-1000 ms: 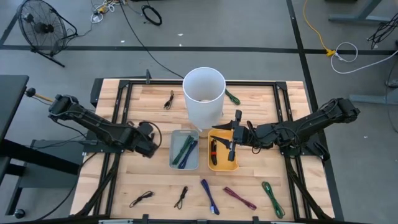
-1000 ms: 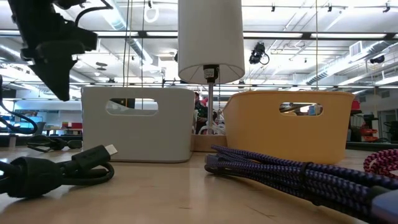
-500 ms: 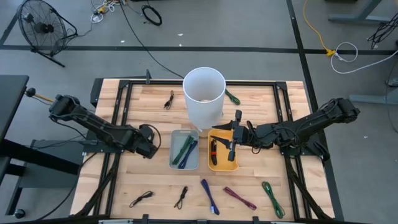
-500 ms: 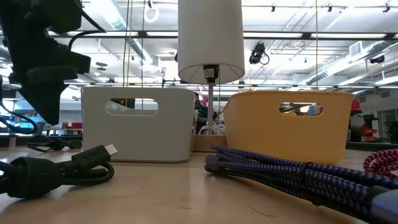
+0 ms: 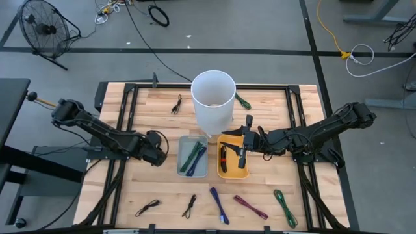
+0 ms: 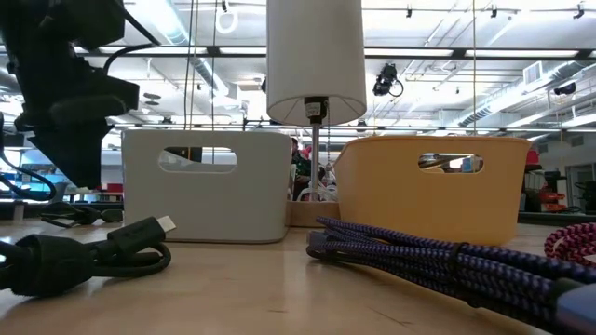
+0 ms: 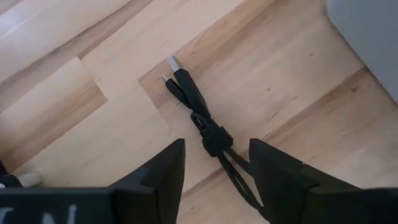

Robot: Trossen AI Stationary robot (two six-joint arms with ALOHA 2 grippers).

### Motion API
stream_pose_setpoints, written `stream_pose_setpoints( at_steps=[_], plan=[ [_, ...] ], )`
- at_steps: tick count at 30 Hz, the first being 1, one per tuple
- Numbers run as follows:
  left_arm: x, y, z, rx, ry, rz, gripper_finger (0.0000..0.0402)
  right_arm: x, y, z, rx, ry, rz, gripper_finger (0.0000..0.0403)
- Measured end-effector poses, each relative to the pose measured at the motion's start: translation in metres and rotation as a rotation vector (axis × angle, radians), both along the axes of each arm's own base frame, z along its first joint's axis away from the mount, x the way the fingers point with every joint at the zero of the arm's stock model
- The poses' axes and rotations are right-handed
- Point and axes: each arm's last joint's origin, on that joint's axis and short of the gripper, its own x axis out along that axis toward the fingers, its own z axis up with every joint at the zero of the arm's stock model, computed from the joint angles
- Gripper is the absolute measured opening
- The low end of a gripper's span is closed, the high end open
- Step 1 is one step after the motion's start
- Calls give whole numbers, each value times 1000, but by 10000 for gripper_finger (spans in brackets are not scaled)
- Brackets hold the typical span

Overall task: Pick & Place USB Port
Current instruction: Put the black charger cable into the yellow bin

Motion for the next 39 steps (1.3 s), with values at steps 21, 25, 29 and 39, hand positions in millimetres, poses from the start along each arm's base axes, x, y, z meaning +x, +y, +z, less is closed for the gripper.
stream_pose_setpoints(
  at_steps=[21, 25, 29, 39],
  plan=[
    [2, 12, -43, -20, 12, 34, 130, 0, 0, 0, -1, 1, 0, 162],
    [3, 12, -42, -12, 13, -6, 27, 0, 0, 0, -1, 1, 0, 162],
    [1, 13, -41, 23, 30, -13, 26, 0, 0, 0, -1, 3, 0, 162],
    [25, -17, 66, 231, -229, -272, 26, 0, 0, -1, -6, 15, 0, 162]
  ],
)
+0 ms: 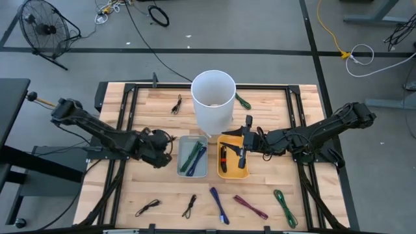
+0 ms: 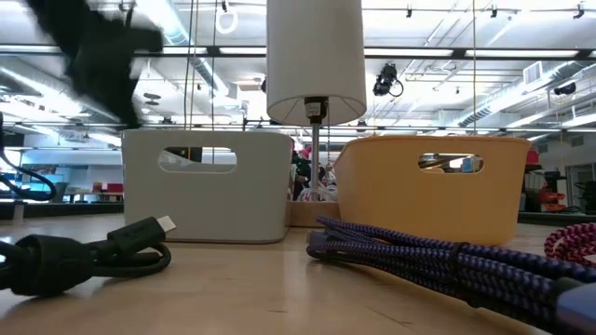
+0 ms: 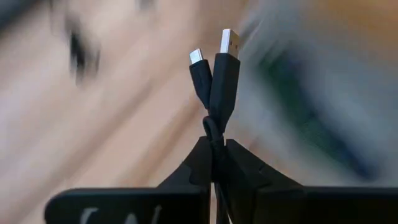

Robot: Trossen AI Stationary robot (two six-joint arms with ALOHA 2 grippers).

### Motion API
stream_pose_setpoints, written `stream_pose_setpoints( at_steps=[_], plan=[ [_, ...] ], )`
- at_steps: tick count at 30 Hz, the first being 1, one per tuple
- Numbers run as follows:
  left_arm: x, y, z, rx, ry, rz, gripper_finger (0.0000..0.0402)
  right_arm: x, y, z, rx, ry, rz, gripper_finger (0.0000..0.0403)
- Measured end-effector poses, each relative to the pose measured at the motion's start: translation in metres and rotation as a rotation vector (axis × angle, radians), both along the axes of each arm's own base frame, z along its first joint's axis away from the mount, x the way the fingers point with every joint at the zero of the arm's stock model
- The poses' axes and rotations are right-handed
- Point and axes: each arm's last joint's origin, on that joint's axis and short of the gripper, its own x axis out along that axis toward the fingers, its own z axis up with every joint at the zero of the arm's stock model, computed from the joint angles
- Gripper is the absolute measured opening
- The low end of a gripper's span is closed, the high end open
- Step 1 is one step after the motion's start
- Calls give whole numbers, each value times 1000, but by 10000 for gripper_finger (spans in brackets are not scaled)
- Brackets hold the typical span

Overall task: Pick & Place USB Port
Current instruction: Put the black charger cable into the yellow bin

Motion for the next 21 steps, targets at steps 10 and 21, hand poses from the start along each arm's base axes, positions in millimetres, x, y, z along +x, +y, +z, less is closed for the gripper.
stream_pose_setpoints(
  at_steps=[10, 21],
  plan=[
    [10, -32, 99, 352, -447, -323, 26, 0, 0, 2, 13, -23, 2, 162],
    [51, -21, 124, 486, -742, -629, 26, 0, 0, 3, 16, -31, 11, 162]
  ],
)
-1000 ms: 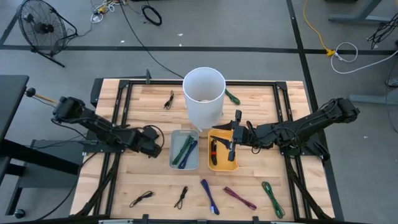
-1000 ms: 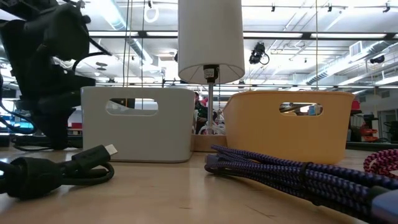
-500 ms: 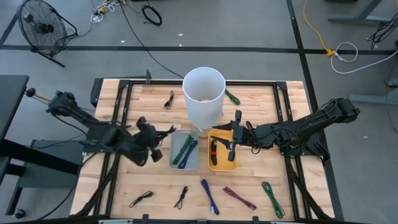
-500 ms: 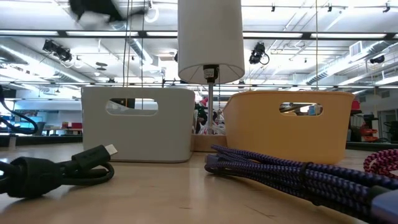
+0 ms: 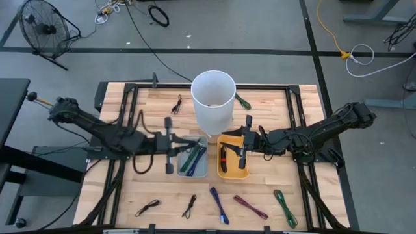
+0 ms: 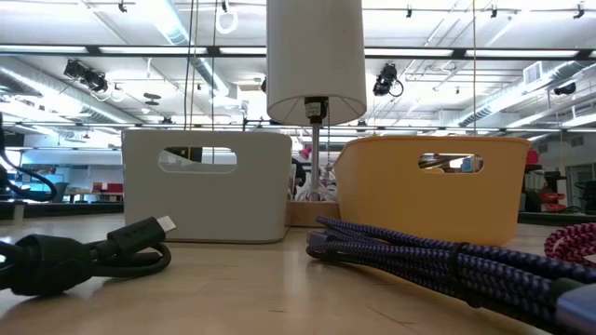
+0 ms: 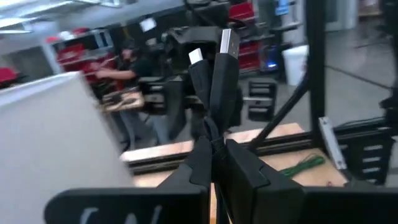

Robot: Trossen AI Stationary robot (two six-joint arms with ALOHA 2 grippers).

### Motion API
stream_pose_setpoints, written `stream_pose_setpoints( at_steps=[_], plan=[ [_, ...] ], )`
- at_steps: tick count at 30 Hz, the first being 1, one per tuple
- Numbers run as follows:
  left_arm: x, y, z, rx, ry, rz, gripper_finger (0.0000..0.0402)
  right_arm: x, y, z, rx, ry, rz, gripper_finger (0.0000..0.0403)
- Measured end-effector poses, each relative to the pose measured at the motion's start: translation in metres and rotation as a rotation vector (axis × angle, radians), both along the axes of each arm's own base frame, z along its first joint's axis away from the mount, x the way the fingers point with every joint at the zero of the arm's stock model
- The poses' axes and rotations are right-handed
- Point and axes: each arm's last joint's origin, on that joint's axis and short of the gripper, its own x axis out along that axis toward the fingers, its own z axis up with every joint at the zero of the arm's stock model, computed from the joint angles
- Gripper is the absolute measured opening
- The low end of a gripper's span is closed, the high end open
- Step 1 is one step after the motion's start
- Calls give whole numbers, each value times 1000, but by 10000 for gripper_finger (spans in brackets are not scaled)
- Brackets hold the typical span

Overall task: Pick & Place USB Port
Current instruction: Put the black charger cable into the yellow bin

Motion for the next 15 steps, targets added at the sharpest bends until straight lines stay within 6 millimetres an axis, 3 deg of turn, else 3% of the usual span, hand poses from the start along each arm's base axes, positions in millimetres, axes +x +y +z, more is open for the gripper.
stream_pose_setpoints(
  at_steps=[7, 15],
  plan=[
    [37, 24, -21, 3, 16, 15, 26, 0, 0, 0, 1, -4, 0, 162],
    [63, 29, -38, -8, -8, -33, 25, 0, 0, 1, 5, -13, 0, 162]
  ],
)
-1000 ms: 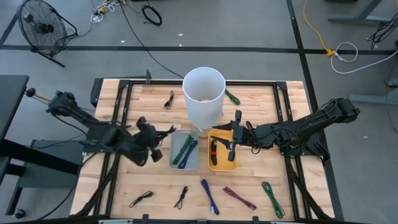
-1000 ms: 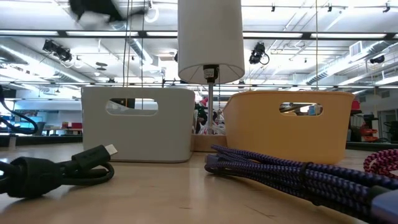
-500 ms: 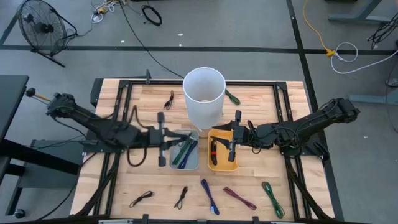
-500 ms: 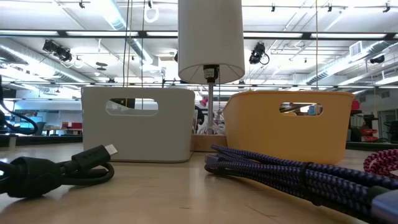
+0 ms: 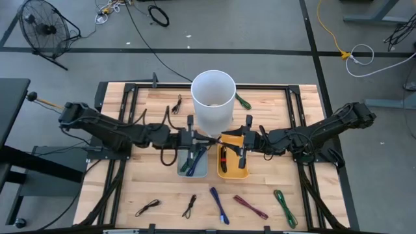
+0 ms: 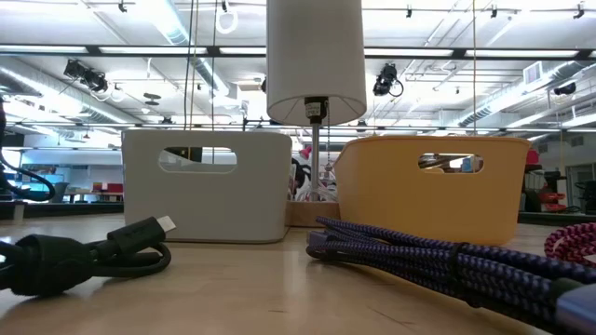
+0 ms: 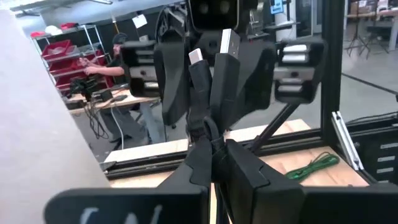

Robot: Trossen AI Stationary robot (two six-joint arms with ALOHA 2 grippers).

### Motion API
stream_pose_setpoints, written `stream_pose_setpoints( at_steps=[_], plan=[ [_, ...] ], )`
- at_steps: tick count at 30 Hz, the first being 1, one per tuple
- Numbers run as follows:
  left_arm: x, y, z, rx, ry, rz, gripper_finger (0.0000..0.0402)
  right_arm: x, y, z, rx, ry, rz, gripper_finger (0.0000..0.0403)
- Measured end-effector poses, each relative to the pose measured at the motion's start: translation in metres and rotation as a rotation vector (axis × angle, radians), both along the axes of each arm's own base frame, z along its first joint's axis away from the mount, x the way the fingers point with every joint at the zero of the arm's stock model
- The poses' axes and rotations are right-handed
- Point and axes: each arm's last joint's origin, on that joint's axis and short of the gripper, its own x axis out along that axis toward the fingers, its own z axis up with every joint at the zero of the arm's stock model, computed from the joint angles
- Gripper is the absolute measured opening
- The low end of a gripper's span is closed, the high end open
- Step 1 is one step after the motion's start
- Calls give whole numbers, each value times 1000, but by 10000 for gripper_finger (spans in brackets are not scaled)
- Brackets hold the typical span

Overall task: Pick & Place USB Port
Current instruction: Put the black charger cable into the yellow bin

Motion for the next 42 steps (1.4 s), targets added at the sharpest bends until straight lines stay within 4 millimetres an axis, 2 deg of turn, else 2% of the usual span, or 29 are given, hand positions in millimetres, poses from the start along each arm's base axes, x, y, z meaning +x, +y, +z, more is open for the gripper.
stream_pose_setpoints(
  at_steps=[15, 18, 21, 23, 33, 37, 42],
  plan=[
    [8, 0, -7, -3, -8, -4, 25, 3, 2, 2, -6, -38, 71, 155],
    [8, 0, -7, -17, -14, -6, 25, 3, 2, 2, -11, -36, 74, 116],
    [8, 0, -6, -24, -17, -7, 25, 3, 3, 2, -35, -32, 80, 36],
    [8, 0, -6, -25, -20, -8, 32, 3, 3, 3, -46, -34, 83, 15],
    [7, 0, -6, -13, -15, 8, 105, 3, 2, 2, -46, -26, 40, 2],
    [-1, -4, -3, 54, 35, 88, 115, 0, 4, 0, -52, 1, 29, 1],
    [-18, -10, 3, 136, 97, 207, 114, -6, 4, -6, 21, 73, 2, 1]
  ],
)
